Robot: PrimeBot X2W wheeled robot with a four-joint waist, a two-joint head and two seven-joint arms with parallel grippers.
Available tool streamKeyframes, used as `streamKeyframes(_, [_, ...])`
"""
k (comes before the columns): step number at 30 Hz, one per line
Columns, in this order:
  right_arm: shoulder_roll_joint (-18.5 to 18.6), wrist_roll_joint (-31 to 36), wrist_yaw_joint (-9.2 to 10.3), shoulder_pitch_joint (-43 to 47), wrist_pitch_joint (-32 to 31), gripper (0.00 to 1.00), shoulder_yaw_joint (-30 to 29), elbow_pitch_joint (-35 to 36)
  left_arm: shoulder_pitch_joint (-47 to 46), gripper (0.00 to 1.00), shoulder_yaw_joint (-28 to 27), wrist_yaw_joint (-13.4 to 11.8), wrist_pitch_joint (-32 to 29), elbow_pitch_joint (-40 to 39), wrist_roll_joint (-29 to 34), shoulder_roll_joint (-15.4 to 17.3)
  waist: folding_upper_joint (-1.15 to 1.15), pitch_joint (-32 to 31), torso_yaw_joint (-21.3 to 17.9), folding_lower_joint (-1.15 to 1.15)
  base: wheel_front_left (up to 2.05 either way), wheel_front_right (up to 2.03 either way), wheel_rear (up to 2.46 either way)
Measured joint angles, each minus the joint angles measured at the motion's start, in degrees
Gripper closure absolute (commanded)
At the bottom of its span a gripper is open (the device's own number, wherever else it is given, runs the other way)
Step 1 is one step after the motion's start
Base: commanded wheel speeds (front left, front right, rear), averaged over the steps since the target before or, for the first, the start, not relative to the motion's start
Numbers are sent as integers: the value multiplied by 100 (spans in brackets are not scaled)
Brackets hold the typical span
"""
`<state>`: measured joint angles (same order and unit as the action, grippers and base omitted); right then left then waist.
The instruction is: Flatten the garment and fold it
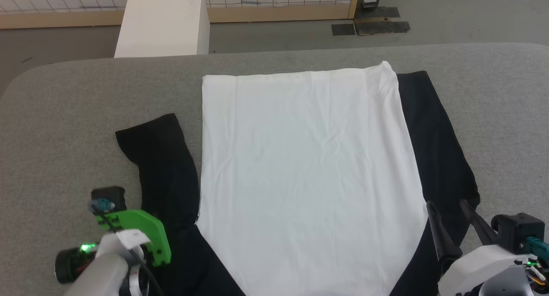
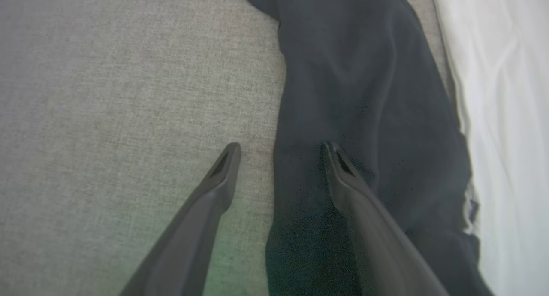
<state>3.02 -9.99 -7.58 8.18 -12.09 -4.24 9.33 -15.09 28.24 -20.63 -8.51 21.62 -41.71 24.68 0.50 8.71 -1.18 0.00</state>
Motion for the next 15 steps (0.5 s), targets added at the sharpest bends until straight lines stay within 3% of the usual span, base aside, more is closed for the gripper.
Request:
streamKeyframes(9, [-1, 46, 0, -86, -9, 0, 34, 55, -754, 0, -315, 70, 189, -14, 2, 157, 0, 126, -63, 0, 0, 0, 0])
streamKeyframes(15, [0, 66, 0, -187, -9, 0, 104, 127, -1293, 0, -684, 69, 357, 431, -149, 175, 0, 336, -175, 0, 0, 0, 0])
